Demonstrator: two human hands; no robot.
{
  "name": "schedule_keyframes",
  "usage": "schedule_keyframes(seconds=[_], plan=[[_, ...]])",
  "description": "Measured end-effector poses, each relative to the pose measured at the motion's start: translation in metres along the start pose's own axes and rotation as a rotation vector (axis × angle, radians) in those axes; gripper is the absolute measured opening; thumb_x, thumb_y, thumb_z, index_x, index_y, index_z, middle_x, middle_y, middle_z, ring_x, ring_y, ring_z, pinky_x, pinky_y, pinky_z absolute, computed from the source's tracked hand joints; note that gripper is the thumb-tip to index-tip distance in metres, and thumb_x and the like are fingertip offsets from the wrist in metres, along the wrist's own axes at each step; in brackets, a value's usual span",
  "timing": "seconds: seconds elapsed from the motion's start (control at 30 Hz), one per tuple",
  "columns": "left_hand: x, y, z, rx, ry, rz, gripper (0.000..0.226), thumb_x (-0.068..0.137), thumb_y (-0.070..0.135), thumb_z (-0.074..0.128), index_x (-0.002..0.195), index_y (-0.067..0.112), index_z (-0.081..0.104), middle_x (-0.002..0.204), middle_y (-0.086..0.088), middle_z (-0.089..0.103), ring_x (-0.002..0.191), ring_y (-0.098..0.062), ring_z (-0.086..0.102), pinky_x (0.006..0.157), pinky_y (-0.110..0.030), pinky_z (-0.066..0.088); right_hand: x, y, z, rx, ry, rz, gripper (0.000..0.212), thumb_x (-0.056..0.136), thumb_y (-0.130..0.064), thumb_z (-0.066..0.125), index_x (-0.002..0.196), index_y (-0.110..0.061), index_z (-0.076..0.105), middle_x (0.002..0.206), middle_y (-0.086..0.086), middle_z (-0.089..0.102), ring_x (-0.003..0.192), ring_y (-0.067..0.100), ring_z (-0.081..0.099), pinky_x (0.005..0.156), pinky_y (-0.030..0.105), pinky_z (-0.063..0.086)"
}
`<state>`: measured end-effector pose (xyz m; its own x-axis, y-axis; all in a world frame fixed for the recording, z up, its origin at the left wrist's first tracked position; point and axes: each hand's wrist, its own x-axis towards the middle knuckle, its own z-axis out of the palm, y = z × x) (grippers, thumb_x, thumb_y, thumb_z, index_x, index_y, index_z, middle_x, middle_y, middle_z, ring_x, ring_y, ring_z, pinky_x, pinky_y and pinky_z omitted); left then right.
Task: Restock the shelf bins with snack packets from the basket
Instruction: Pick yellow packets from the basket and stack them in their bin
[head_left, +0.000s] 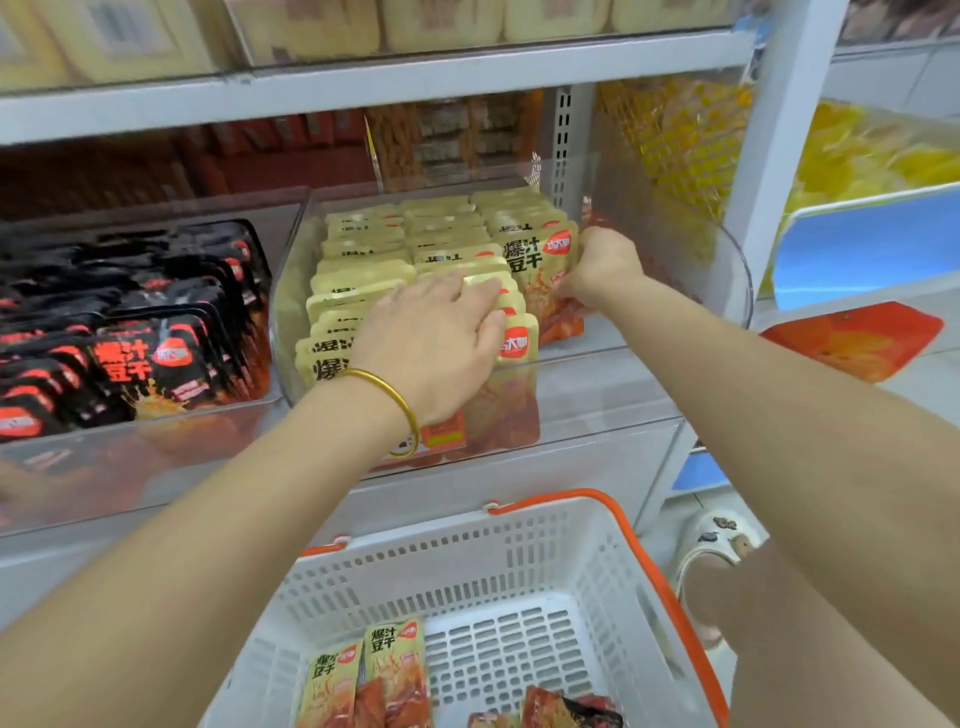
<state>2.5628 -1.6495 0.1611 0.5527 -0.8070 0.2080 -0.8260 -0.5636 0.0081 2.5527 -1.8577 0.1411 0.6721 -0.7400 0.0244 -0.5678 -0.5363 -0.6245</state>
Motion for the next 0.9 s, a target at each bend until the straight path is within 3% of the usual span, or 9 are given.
schedule_keyframes(seconds=[0.13,0.23,0.33,0.4,0.47,0.53,0.67,0.8,0.9], plan=[[0.001,0.0,0.002,-0.008,-0.001,0.006,0.05,0.1,0.039,0.021,0.147,0.026,0.029,0.153,-0.005,0.031,0.142,-0.018,0.022,0.116,-0.037,0.018,-0.006,-0.001,0.004,0.039,-0.136,0.062,0.021,0.08,-0.007,0.074,0.092,0.0,0.06,0.098,0.019,0.068,0.084,0.032,0.07,0.075,0.044,0.058],[-0.001,0.003,-0.001,-0.016,-0.007,-0.006,0.049,0.1,0.04,0.022,0.146,0.026,0.029,0.152,-0.004,0.031,0.141,-0.02,0.023,0.114,-0.035,0.018,-0.009,0.0,0.003,0.112,-0.139,0.108,0.029,0.078,-0.005,0.075,0.101,0.003,0.059,0.091,0.017,0.067,0.082,0.031,0.07,0.073,0.044,0.058],[-0.008,0.003,-0.005,-0.072,0.083,-0.005,0.049,0.098,0.041,0.025,0.139,0.02,0.042,0.146,-0.006,0.039,0.134,-0.025,0.033,0.108,-0.035,0.026,-0.013,-0.002,-0.005,0.134,-0.08,0.126,0.041,0.079,-0.005,0.074,0.114,0.002,0.054,0.105,0.019,0.064,0.085,0.033,0.068,0.066,0.041,0.059],[-0.019,0.001,-0.008,-0.104,0.24,0.068,0.052,0.091,0.04,0.027,0.126,0.013,0.055,0.135,-0.008,0.05,0.123,-0.029,0.045,0.101,-0.039,0.036,-0.024,-0.004,-0.018,0.096,0.004,0.078,0.043,0.083,-0.005,0.069,0.119,0.0,0.047,0.117,0.018,0.06,0.099,0.034,0.064,0.078,0.041,0.056],[-0.039,0.001,-0.011,-0.159,0.387,0.162,0.041,0.09,0.03,0.036,0.115,0.009,0.062,0.123,-0.009,0.059,0.111,-0.031,0.053,0.094,-0.043,0.043,-0.049,-0.007,-0.036,0.08,0.127,-0.068,0.026,0.083,-0.007,0.069,0.101,-0.008,0.05,0.11,0.018,0.062,0.097,0.032,0.065,0.084,0.044,0.054],[-0.068,0.0,-0.006,-0.202,0.449,0.225,0.03,0.09,0.02,0.044,0.109,0.006,0.064,0.116,-0.008,0.062,0.104,-0.03,0.056,0.088,-0.043,0.044,-0.093,-0.009,-0.053,0.158,0.135,-0.241,0.02,0.082,-0.007,0.068,0.081,-0.012,0.049,0.085,0.016,0.066,0.068,0.024,0.069,0.066,0.042,0.058],[-0.128,-0.014,0.037,-0.186,0.242,0.276,0.024,0.09,0.015,0.045,0.101,0.007,0.065,0.114,-0.009,0.062,0.097,-0.031,0.058,0.078,-0.041,0.047,-0.169,-0.009,-0.023,0.207,-0.367,-0.369,0.014,0.086,-0.004,0.063,0.076,-0.008,0.054,0.06,0.013,0.062,0.049,0.021,0.065,0.048,0.031,0.055],[-0.16,-0.043,0.092,-0.103,-0.172,0.173,0.034,0.084,0.025,0.036,0.09,0.014,0.068,0.102,-0.004,0.066,0.087,-0.027,0.064,0.068,-0.036,0.056,-0.183,0.02,0.094,-0.127,-0.934,-0.215,0.007,0.092,-0.009,0.057,0.089,-0.002,0.058,0.084,0.016,0.067,0.064,0.023,0.068,0.055,0.029,0.056],[-0.164,-0.06,0.115,0.011,-0.41,0.078,0.034,0.092,0.027,0.035,0.107,0.016,0.064,0.11,0.0,0.061,0.106,-0.023,0.058,0.084,-0.037,0.052,-0.186,0.056,0.178,-0.35,-1.093,-0.167,0.024,0.094,-0.015,0.056,0.105,0.006,0.061,0.104,0.023,0.067,0.08,0.03,0.069,0.055,0.027,0.053]])
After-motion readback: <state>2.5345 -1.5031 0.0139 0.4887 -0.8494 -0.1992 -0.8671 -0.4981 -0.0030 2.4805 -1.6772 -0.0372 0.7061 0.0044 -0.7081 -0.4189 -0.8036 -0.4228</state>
